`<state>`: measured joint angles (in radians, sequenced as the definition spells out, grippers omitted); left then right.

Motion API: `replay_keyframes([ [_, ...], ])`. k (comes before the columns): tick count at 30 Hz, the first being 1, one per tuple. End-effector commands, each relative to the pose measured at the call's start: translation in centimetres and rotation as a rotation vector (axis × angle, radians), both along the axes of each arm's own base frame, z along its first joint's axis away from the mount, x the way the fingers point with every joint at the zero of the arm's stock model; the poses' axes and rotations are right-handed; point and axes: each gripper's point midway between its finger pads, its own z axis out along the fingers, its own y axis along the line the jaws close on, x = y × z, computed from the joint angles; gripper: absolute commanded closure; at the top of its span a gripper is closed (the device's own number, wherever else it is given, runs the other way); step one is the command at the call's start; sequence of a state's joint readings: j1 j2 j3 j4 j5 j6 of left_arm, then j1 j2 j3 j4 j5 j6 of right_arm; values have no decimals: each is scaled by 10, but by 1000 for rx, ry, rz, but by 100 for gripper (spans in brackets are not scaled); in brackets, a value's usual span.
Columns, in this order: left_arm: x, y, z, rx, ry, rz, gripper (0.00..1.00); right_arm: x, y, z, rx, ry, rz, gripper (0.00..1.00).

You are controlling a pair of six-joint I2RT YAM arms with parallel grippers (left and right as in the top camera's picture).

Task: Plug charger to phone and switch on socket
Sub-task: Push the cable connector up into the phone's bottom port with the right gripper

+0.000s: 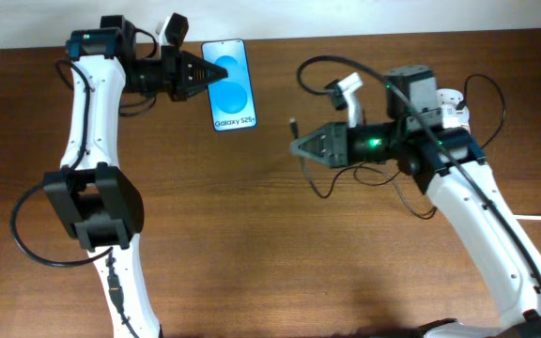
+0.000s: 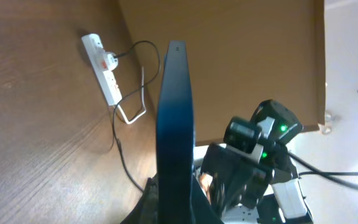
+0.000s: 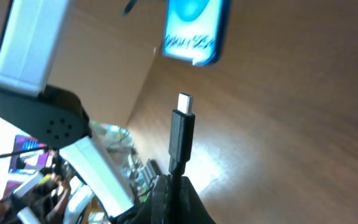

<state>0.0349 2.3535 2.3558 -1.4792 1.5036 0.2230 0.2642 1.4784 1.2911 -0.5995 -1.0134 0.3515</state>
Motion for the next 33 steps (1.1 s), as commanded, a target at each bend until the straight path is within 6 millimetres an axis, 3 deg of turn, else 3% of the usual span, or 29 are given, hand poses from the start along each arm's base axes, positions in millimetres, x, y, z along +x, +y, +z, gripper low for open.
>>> replay_keyframes([
  [1, 4, -7, 16, -71, 47, -20, 100, -11, 26, -9, -47, 45, 4, 96],
  [4, 10, -14, 18, -72, 107, -33, 100, -12, 50, -12, -90, 45, -47, 96],
  [8, 13, -24, 21, -71, 174, -53, 100, -8, 55, -19, -107, 82, -117, 96],
  [12, 12, -31, 22, -70, 200, -67, 100, 1, 55, -26, -68, 93, -154, 96],
  [18, 6, -48, 22, -67, 201, -102, 100, 13, 55, -21, -40, 49, -174, 96],
  [24, 5, -50, 22, -67, 190, -106, 100, 24, 37, -19, -12, 85, -201, 96],
  [33, 8, -50, 24, -67, 155, -107, 100, 14, 43, -22, 51, 100, -106, 96],
])
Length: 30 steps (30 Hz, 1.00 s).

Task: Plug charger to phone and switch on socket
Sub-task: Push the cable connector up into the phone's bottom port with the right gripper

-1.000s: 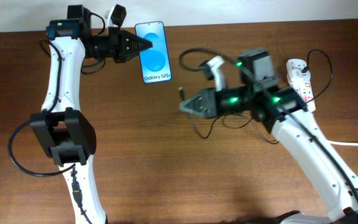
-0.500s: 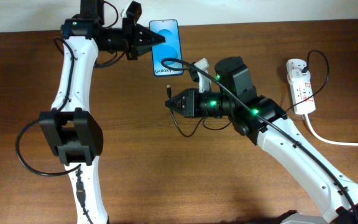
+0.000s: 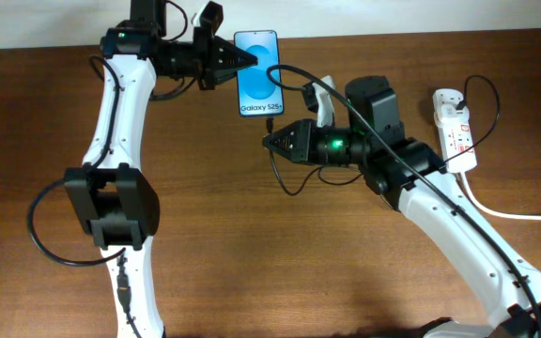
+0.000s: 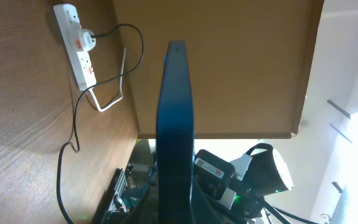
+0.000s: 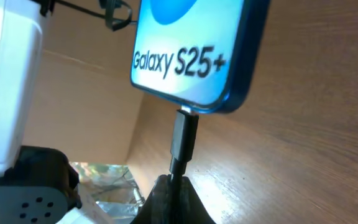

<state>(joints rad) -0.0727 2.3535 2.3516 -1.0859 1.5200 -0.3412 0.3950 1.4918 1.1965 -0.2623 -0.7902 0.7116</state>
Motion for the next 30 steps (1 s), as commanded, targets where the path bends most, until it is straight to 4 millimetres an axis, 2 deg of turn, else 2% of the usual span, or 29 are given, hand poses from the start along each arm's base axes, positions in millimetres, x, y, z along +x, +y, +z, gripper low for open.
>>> replay_keyframes([
  [1, -3, 2, 13, -49, -18, -23, 100, -12, 8, -12, 55, 27, 94, 96],
  [13, -3, 2, 13, -49, -19, -23, 100, -11, 12, -5, 114, -35, 127, 96],
  [23, -3, 1, 13, -49, -24, -23, 100, -1, 1, -3, 118, -36, 92, 96],
  [30, -3, 1, 13, -49, -24, -23, 100, -1, 0, -3, 120, -36, 93, 96],
])
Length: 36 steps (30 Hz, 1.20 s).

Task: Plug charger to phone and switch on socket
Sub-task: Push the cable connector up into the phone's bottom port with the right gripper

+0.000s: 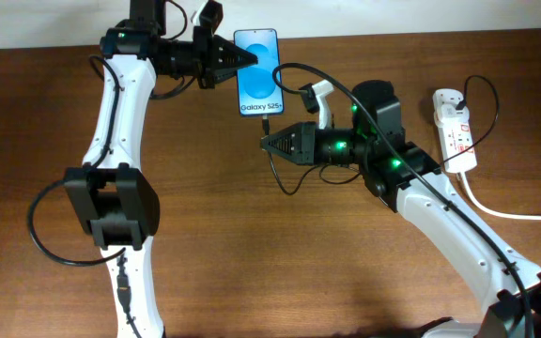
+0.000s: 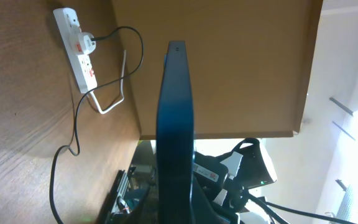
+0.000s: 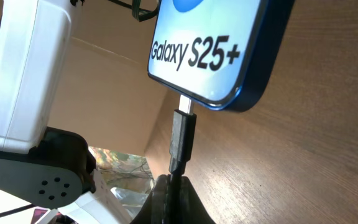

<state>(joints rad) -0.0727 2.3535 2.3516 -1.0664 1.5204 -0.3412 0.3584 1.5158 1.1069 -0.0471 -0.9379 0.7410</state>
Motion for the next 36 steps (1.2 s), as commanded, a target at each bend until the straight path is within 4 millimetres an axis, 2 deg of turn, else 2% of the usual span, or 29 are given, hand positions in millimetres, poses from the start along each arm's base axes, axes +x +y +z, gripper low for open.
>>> replay_keyframes([
  [1, -4, 2, 12, -47, -5, -23, 100, 0, -1, -1, 8, 4, 10, 96],
  [19, -11, -17, 8, -26, -10, -49, 100, -1, -1, -1, 8, 5, 11, 96],
  [28, -11, -17, 8, -26, -11, -50, 100, 1, -2, -1, 6, 1, 3, 96],
  [36, -11, -17, 8, -26, -11, -50, 100, 8, -13, -2, 5, 12, -22, 96],
])
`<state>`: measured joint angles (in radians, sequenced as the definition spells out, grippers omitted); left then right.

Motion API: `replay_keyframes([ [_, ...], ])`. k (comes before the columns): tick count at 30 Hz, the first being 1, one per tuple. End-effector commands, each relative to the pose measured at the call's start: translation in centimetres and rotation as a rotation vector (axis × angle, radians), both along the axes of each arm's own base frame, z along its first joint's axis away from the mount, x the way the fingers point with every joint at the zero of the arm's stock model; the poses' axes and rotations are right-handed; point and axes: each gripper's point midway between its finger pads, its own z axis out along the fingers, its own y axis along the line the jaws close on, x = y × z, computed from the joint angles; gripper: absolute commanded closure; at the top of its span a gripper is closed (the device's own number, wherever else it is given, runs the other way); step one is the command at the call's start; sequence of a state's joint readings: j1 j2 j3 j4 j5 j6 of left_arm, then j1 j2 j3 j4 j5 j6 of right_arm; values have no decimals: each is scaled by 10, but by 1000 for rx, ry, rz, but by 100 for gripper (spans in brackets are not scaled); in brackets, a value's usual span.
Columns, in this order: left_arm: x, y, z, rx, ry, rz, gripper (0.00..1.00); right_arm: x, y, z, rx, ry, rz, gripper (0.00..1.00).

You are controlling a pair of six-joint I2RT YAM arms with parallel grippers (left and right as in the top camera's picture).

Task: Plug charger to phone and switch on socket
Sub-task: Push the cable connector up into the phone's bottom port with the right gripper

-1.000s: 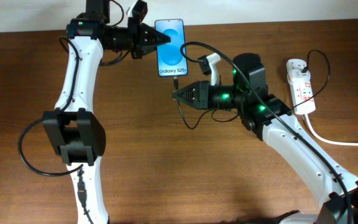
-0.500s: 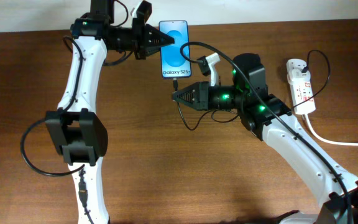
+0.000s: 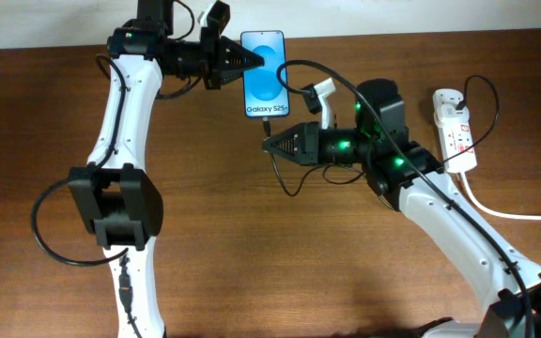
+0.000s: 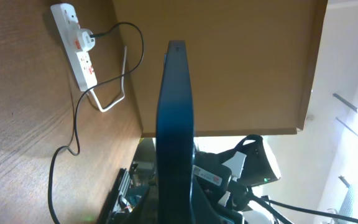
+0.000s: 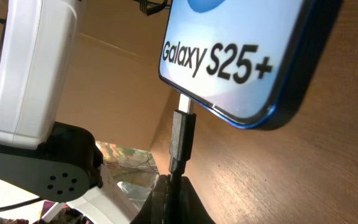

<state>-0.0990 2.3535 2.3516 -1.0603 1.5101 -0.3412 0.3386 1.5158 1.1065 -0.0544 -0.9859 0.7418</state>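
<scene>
A blue phone (image 3: 263, 73) reading "Galaxy S25+" is held at the table's far middle by my left gripper (image 3: 240, 58), shut on its upper left edge. The left wrist view shows the phone (image 4: 174, 124) edge-on between the jaws. My right gripper (image 3: 270, 144) is shut on the black charger plug (image 5: 181, 134), just under the phone's bottom edge (image 5: 235, 112). The plug's metal tip (image 5: 186, 104) reaches that edge; whether it is seated I cannot tell. The white socket strip (image 3: 455, 127) lies at the right with a plug in it.
The black charger cable (image 3: 294, 183) loops on the table below my right gripper. A white cable (image 3: 524, 216) leaves the socket strip toward the right edge. A cardboard wall (image 4: 229, 62) stands past the table's end.
The phone and my left gripper have shifted slightly right. The phone's bottom edge looms larger in the right wrist view, with the plug's tip at it as before.
First the left gripper held the phone at the far left, with the right gripper holding the plug well apart at mid table. Then phone and plug stood together at the far middle, tip at the phone's bottom edge. They have stayed so, closing slightly.
</scene>
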Motion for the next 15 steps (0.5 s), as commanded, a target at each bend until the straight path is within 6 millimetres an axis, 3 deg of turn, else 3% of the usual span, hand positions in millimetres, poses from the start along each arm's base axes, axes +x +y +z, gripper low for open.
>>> replay_keyframes([
  [1, -6, -4, 10, -35, -3, -28, 100, 10, -8, -4, -13, -5, -44, 96],
  [15, -6, -2, 11, -41, -3, -28, 100, 16, -20, -9, -24, 18, -75, 96],
])
